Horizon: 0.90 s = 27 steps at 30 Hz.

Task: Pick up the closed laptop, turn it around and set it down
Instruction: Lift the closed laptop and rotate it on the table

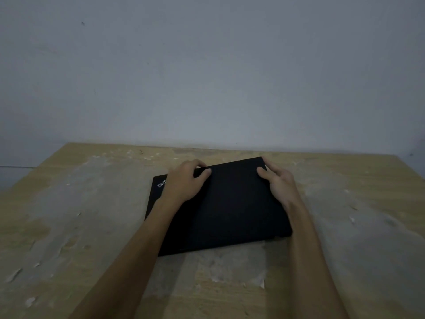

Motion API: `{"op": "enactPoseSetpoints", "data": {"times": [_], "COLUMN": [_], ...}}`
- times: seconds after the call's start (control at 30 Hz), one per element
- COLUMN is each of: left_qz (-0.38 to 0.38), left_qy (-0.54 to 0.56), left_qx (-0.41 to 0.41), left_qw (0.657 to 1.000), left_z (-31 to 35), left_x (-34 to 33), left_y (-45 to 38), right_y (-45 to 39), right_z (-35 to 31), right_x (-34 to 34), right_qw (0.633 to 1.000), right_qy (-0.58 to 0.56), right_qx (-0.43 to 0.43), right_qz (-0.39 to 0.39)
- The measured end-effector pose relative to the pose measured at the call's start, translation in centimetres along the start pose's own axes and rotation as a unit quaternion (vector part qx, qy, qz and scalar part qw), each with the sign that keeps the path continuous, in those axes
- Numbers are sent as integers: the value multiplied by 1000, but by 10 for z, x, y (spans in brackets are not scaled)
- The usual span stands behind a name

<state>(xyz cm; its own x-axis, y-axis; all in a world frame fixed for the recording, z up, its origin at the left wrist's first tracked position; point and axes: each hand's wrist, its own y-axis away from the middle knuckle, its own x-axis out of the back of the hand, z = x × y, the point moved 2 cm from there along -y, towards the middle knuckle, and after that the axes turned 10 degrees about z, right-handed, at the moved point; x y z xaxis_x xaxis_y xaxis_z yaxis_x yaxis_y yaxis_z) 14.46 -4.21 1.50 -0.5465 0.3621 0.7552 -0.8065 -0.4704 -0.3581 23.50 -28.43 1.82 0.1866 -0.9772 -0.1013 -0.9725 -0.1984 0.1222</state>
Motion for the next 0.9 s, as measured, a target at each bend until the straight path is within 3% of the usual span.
{"op": "enactPoseSetpoints", "data": {"times": [0.13,0.3,0.53,0.63,0.8,0.9], "left_qz": [-91,-111,-77,-39,97,140], "left_qy": [20,5,52,74,90,158], "left_qx": [-59,-87,1,50,164,215], "left_qw": [994,990,996,995,978,954], "left_z": [31,54,43,37,15,-1], "left_x": [-21,-38,-40,-23,7,13], "left_y": [-21,-40,-49,-59,-67,-67], "right_y": [-5,-10,-12,-8,5,16], "right_z": [3,4,5,7,0,-9], "right_x": [-2,-3,-13,-17,-43,-69], "right_qw": [1000,999,987,970,940,967], "right_qy": [-3,-30,-132,-207,-329,-251], "right_qx": [-8,-22,-76,-120,-87,-33], "right_qz": [-13,-25,-44,-47,-8,-4]}}
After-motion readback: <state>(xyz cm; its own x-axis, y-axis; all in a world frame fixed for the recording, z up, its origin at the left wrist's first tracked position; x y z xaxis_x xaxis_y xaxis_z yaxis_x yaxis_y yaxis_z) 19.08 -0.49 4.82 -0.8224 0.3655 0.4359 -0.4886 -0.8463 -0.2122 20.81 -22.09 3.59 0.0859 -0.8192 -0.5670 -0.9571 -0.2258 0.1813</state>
